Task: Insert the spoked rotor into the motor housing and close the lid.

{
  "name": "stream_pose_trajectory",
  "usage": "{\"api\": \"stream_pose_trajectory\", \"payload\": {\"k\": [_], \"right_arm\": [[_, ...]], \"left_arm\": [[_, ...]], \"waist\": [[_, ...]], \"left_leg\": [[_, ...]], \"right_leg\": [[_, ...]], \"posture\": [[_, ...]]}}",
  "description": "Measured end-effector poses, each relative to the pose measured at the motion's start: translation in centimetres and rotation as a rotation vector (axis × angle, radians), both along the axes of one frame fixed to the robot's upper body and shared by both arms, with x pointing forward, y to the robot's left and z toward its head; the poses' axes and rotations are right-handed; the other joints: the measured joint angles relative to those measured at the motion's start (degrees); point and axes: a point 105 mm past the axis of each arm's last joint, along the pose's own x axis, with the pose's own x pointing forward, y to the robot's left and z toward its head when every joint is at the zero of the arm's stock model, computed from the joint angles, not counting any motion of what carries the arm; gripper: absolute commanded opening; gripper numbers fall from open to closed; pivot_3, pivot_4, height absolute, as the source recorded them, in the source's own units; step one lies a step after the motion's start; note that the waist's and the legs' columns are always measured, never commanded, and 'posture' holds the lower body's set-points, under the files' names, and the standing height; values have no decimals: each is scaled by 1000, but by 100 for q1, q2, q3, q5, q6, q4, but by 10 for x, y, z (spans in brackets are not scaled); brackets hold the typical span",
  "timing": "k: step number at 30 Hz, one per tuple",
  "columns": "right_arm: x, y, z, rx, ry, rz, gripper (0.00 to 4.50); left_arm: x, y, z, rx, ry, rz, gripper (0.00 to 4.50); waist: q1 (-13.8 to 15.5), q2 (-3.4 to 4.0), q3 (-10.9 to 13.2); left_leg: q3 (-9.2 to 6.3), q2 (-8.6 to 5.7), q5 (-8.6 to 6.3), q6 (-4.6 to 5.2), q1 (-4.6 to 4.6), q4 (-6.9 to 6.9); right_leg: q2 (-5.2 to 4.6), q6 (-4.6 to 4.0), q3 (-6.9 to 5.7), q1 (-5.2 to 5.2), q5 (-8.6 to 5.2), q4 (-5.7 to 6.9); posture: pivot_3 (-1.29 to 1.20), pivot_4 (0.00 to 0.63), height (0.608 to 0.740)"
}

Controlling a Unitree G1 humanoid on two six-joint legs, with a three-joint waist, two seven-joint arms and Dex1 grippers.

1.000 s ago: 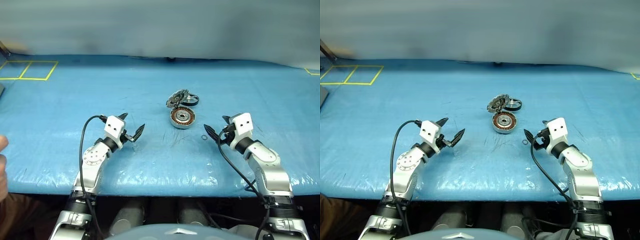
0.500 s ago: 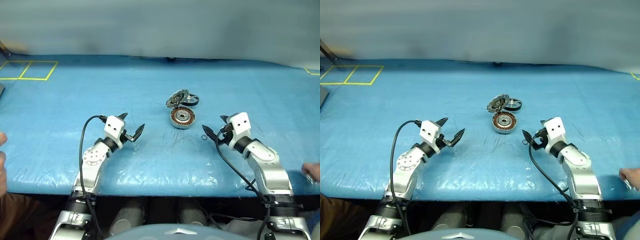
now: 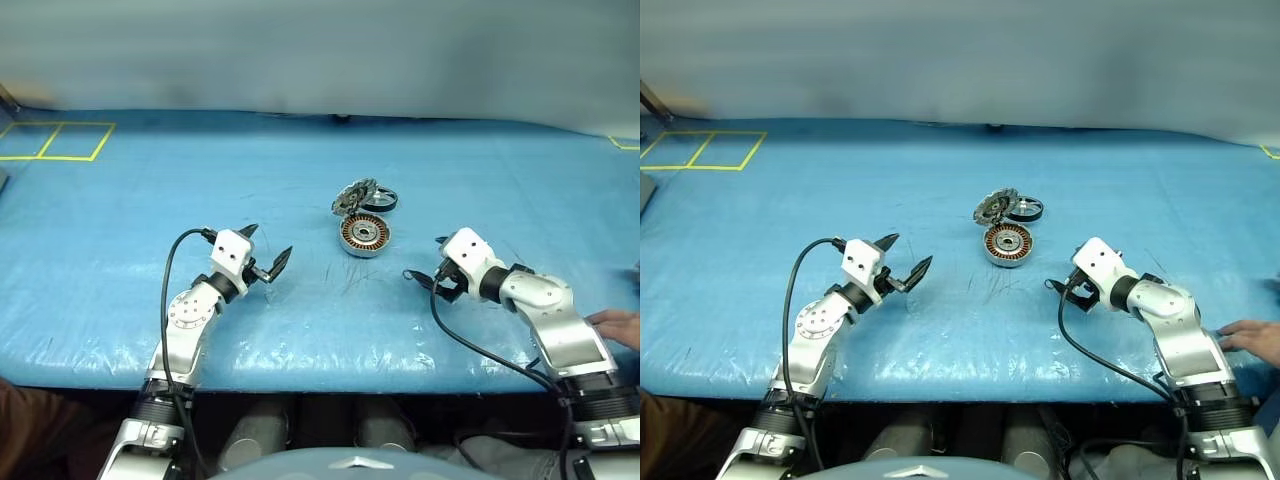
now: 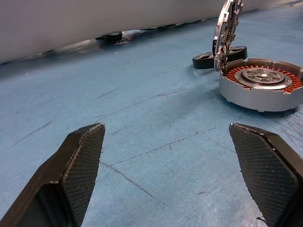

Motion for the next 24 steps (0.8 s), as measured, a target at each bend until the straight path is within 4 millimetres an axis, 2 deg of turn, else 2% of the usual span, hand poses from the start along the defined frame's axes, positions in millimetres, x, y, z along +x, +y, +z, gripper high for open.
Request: {"api": "stream_pose_trajectory", "payload": {"k": [5, 14, 18, 24], "right_arm": [[20, 31, 34, -192, -20, 222, 4474], [38, 55, 17, -323, 86, 351, 4474], [38, 63, 11, -336, 97, 388, 4474], [38, 65, 8, -347, 99, 395, 4474]], "left_arm": [[-1, -8, -1, -12, 4, -16, 4500], [-3, -7, -6, -2, 16, -12, 4500], [-5, -6, -7, 3, 19, -8, 4500], [-5, -5, -9, 7, 23, -4, 4500]], "waist": [[7, -6, 2], [49, -8, 3], [49, -7, 3], [48, -7, 3]], "left_leg": [[-9, 2, -2, 2, -3, 1], [-4, -7, -2, 1, -22, 10], [-6, -7, -7, 8, -21, 9], [-6, -7, -8, 10, -19, 11]], "right_leg": [[-1, -1, -11, 4, -1, -7], [-10, 2, -9, -10, 3, -14], [-9, 2, -10, -12, 3, -10], [-7, 2, -10, -12, 3, -6]], "posture": [[0, 150, 740], [0, 150, 740], [0, 150, 740], [0, 150, 740]]}}
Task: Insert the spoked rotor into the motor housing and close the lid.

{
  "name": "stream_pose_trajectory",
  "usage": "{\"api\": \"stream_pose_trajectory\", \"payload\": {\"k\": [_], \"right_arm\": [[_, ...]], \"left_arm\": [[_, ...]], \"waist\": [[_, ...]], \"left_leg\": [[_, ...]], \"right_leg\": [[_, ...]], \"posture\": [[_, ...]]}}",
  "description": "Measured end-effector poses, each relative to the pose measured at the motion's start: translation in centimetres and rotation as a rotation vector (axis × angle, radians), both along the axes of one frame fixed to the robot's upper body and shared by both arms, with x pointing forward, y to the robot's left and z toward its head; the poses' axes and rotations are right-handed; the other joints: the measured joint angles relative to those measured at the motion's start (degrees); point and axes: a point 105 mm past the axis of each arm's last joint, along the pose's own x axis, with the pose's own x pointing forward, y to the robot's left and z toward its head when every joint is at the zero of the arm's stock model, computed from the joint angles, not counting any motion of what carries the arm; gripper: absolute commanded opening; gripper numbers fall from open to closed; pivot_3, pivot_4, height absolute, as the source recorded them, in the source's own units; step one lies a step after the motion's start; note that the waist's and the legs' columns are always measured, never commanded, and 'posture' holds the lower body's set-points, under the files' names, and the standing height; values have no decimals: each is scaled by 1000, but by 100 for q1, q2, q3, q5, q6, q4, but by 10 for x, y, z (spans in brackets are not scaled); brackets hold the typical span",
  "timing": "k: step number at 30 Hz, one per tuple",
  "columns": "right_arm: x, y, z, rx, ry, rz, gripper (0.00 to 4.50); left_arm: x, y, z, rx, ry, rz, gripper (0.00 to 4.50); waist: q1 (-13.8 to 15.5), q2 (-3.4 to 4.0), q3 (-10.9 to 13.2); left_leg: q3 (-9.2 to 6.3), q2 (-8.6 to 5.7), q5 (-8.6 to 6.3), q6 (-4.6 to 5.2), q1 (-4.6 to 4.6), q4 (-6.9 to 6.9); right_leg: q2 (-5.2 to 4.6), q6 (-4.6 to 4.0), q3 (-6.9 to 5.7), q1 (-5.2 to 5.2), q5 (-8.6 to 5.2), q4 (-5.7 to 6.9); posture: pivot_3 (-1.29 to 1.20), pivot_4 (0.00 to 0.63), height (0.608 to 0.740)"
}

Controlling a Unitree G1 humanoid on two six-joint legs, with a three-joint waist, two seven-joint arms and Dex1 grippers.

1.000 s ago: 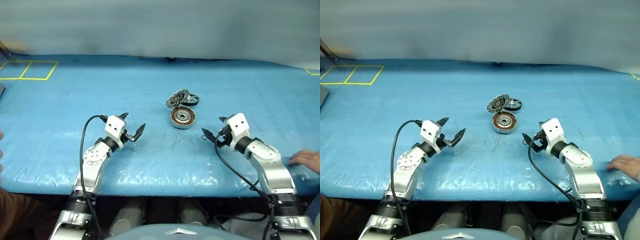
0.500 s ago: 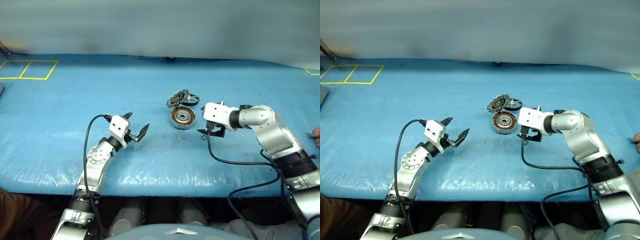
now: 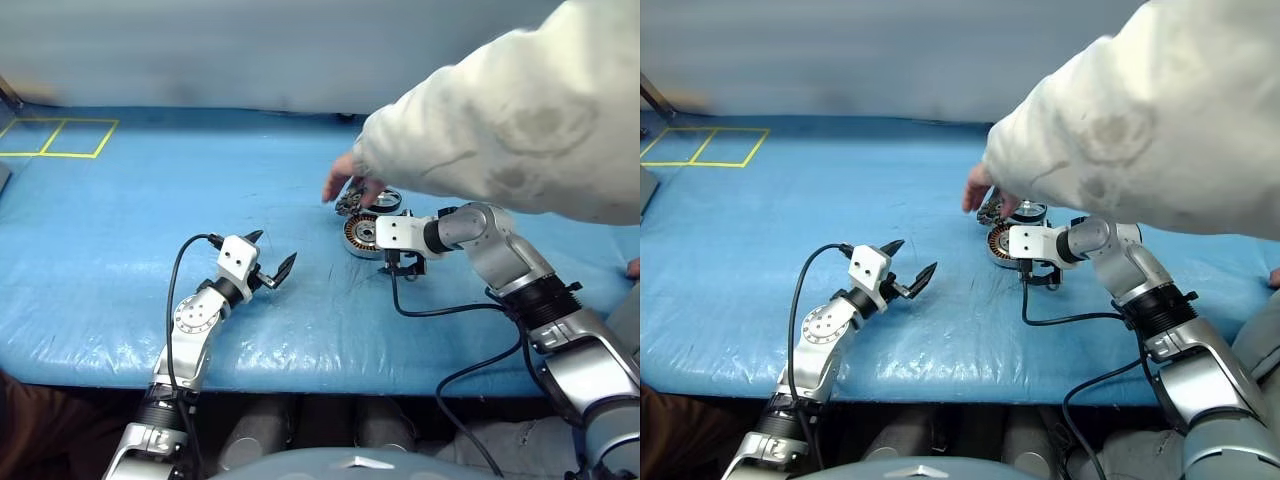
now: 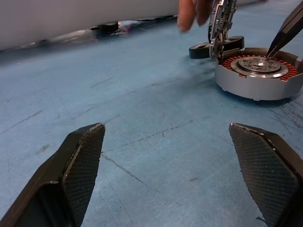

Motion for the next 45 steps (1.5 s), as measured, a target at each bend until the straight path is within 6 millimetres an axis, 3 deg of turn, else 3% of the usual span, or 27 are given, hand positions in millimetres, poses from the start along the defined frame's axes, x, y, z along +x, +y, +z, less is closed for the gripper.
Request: {"api": "stream_pose_trajectory", "payload": {"k": [11, 18, 21, 26, 32, 40, 45], "right_arm": [[4, 5, 5, 18, -40, 9, 4474], [10, 2, 25, 111, -124, -52, 4474], [2, 2, 25, 197, -132, -84, 4474], [-24, -1, 4, 303, -77, -159, 4474], [-42, 15, 3, 396, -71, -161, 4474], [-54, 19, -6, 451, -40, -209, 4474], [-67, 18, -14, 490, 15, -237, 4474]], "left_arm": [[0, 0, 0, 3, 1, 3, 4500], [0, 2, -1, 4, 3, 8, 4500], [0, 2, 0, 6, 1, 8, 4500], [-1, 6, 1, 26, -5, 6, 4500], [-5, 10, -1, 91, 7, -39, 4500], [-47, 14, -21, 367, 164, -294, 4500], [-40, 10, -2, 437, 106, -342, 4500]], "waist": [[-7, 0, 0], [-3, 0, 0], [11, 0, 0], [40, 1, 0], [-2, 2, -1], [-13, 6, 1], [56, 5, 3]], "left_leg": [[0, 0, 1, -1, 0, 0], [-1, 0, 0, -1, 0, -1], [-2, 0, 0, -1, -1, -1], [-2, 0, -2, 0, -1, 0], [-2, 5, 3, -5, 7, 0], [-1, 5, 1, -3, 7, -8], [-6, 5, 4, -7, 6, -6]], "right_leg": [[1, 0, 1, 0, 0, 0], [1, -1, 1, -1, 0, 0], [0, -1, 1, 0, 0, -1], [0, 0, 4, -2, 0, 3], [5, -1, 5, 4, 0, 8], [5, -5, 6, 1, -3, 4], [3, -5, 4, 5, -4, 4]], "posture": [[0, 150, 740], [0, 150, 740], [0, 150, 740], [0, 150, 740], [0, 150, 740], [0, 150, 740], [0, 150, 740]]}}
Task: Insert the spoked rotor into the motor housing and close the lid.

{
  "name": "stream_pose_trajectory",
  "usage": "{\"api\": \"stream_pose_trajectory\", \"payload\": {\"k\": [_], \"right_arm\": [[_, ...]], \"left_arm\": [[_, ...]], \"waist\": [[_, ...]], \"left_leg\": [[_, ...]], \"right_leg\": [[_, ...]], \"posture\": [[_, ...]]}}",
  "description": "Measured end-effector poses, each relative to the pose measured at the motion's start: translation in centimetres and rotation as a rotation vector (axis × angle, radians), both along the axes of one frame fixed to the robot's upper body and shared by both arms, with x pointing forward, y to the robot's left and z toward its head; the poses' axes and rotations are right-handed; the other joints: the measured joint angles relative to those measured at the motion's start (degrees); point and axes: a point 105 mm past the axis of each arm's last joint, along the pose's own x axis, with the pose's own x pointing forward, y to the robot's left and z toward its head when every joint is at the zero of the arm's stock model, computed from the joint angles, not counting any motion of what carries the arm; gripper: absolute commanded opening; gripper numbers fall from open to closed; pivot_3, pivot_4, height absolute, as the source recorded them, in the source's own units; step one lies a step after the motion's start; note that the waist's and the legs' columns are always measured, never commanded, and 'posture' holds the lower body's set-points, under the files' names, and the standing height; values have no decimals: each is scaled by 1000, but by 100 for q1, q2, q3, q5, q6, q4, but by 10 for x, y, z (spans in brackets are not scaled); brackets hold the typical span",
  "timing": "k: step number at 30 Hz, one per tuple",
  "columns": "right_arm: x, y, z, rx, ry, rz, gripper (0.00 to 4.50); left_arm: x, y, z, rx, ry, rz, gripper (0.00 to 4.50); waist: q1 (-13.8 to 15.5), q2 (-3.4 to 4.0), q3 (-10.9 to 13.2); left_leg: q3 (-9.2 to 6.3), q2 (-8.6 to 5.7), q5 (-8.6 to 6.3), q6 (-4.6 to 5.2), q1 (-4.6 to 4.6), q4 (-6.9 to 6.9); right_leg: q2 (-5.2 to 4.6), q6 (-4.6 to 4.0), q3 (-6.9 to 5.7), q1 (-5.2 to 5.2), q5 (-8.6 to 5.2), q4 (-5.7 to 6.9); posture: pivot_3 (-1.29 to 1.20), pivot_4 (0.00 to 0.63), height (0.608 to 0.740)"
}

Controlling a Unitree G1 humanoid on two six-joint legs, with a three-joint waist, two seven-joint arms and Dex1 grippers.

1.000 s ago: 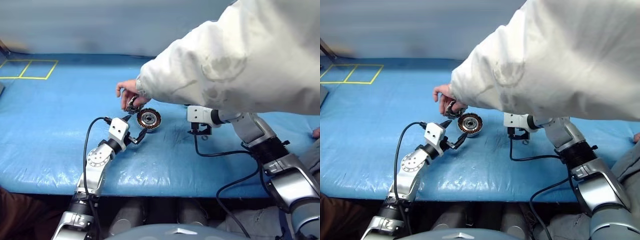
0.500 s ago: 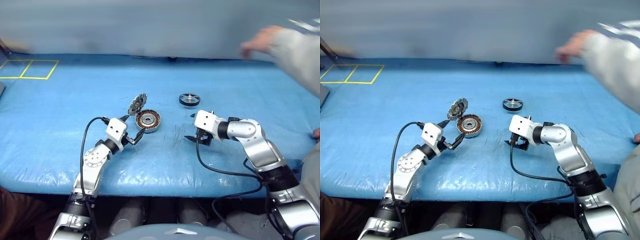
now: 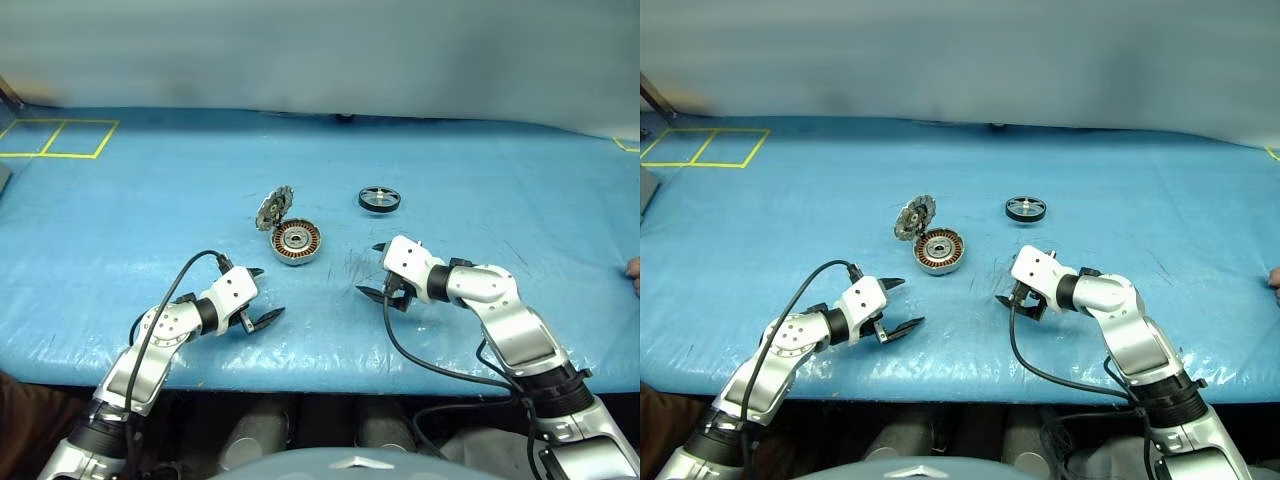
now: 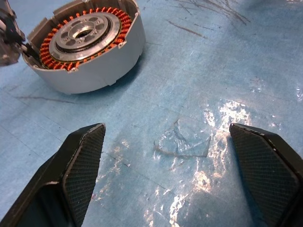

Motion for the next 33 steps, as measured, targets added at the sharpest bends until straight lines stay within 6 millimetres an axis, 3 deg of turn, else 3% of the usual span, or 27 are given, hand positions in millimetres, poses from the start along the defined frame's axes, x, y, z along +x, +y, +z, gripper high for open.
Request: {"api": "stream_pose_trajectory", "payload": {"k": [4, 6, 16, 33], "right_arm": [[-12, 5, -6, 72, 48, 13, 4474], [-15, 7, -9, 94, 66, 11, 4474], [-20, 6, -21, 126, 85, -47, 4474], [-17, 1, -15, 89, 71, -28, 4474]], "left_arm": [[22, -18, 44, 46, -153, -119, 4500], [26, -28, 54, 77, -195, -190, 4500], [48, -24, 21, 412, -107, -325, 4500], [72, -40, 64, 947, -275, -633, 4500]], "waist": [[24, 0, 0], [-14, 2, -1], [-73, 0, 0], [-105, -9, 6]], "left_leg": [[2, 1, 2, -3, 4, 0], [7, -1, -1, 2, 6, -3], [3, -2, 1, -2, 4, -10], [0, -2, 6, 7, 2, 1]], "right_leg": [[2, 2, -2, 4, 0, 0], [1, 2, 1, 2, 1, -4], [3, 1, -1, -3, 0, -3], [7, 7, -6, 1, 1, -1]], "posture": [[0, 150, 740], [0, 150, 740], [0, 150, 740], [0, 150, 740]]}}
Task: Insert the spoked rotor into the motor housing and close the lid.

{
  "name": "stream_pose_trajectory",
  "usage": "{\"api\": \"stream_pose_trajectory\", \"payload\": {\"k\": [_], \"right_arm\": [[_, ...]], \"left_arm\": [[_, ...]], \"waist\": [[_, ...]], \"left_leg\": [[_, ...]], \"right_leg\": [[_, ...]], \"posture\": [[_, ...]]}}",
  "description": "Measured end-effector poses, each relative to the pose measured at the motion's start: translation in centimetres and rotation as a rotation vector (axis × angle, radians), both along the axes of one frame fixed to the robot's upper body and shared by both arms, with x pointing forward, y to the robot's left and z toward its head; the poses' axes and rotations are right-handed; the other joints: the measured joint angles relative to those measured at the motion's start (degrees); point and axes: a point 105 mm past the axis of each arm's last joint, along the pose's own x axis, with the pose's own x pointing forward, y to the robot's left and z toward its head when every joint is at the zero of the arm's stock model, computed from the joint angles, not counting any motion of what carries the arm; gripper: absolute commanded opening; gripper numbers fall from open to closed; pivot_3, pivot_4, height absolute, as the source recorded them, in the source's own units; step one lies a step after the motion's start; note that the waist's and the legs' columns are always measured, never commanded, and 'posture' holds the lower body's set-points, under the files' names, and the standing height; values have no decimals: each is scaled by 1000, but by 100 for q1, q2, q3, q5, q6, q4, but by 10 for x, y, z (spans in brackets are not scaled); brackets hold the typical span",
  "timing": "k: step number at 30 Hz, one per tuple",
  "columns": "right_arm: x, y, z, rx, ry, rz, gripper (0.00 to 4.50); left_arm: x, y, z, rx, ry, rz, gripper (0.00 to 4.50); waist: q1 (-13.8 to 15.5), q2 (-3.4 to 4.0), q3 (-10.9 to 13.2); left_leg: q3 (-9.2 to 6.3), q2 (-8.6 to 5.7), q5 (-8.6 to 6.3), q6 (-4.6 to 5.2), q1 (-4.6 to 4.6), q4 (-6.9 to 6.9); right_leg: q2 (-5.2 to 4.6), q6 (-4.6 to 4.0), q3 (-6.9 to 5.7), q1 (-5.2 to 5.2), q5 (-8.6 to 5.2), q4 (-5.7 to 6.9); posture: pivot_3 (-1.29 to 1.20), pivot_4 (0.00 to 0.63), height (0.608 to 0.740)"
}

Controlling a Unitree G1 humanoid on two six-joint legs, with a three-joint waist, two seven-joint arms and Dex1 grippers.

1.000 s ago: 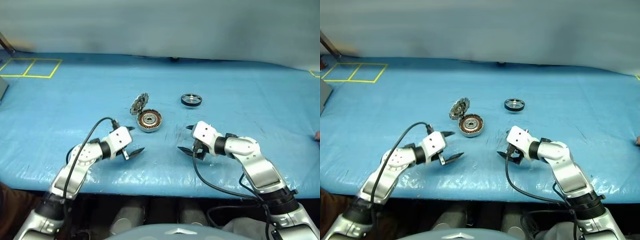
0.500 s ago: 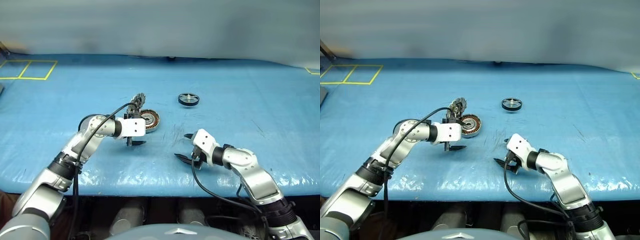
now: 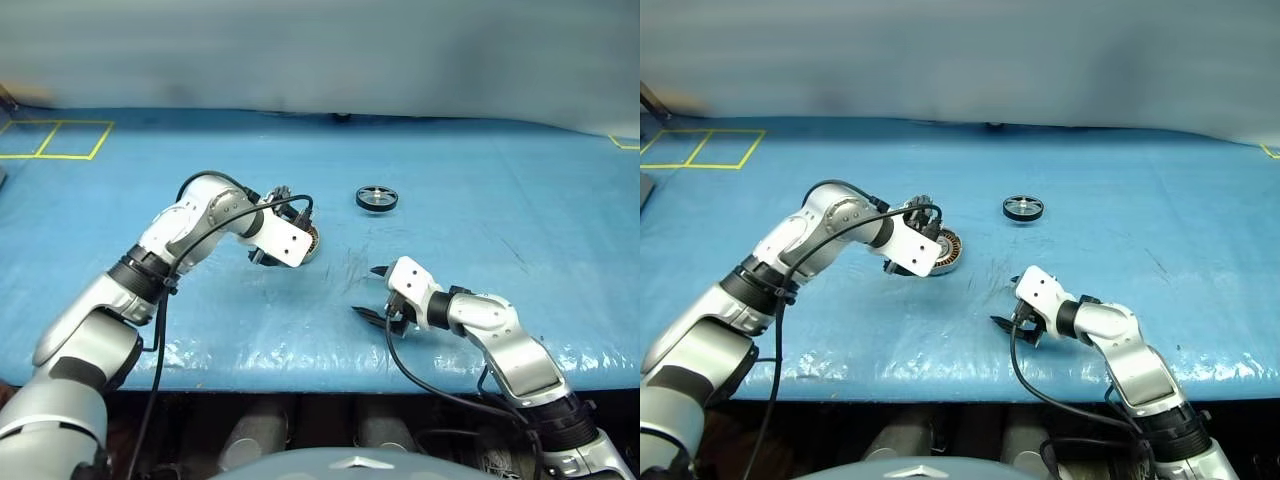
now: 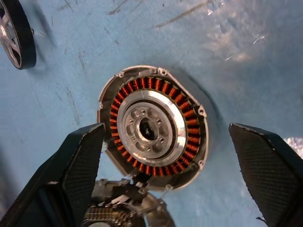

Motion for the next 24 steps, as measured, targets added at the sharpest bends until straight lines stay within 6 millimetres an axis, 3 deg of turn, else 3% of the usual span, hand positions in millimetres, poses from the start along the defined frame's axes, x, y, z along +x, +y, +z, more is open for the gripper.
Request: {"api": "stream_pose_trajectory", "payload": {"k": [6, 24], "right_arm": [[0, -1, 1, -7, 2, 7, 4474], [0, -2, 1, -11, 2, 6, 4474]], "left_arm": [[-1, 7, -7, 100, 8, -10, 4500], [11, 12, -28, 142, 38, 46, 4500]], "waist": [[3, -2, 2], [8, -4, 3]], "left_leg": [[-3, 0, 10, 20, -5, 2], [-3, 0, 11, 20, -3, 12]], "right_leg": [[3, -1, -1, -4, 1, 0], [4, 1, -3, 1, 2, 5]], "posture": [[0, 150, 740], [0, 150, 740]]}}
